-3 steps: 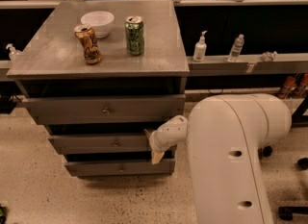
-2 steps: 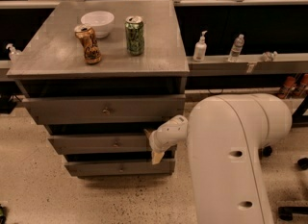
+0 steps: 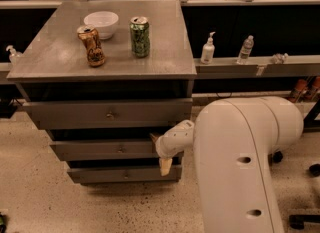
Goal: Open middle drawer
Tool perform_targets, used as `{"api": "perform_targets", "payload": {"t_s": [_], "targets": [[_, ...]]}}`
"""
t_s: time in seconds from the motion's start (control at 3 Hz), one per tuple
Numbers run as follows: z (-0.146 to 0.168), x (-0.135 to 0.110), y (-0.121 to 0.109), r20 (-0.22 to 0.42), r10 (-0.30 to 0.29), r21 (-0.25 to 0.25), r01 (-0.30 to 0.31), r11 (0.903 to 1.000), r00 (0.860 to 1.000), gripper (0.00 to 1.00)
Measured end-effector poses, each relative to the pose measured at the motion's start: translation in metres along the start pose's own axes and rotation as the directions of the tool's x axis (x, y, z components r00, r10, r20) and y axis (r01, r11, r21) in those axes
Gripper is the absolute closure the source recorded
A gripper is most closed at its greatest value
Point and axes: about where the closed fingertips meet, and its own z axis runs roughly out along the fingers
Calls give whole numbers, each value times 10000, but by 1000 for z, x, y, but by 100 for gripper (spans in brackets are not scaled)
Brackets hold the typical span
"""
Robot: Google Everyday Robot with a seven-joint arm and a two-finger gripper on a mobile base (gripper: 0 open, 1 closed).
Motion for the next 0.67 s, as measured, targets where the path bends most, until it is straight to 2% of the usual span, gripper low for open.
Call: {"api": "perform_targets", "payload": {"t_s": [0.33,0.67], "targets": [[-15,5,-19,-346,-150,382,164,9991,9993,0],[-21,4,-24,-501,-217,367,236,9990,9985,0]]}}
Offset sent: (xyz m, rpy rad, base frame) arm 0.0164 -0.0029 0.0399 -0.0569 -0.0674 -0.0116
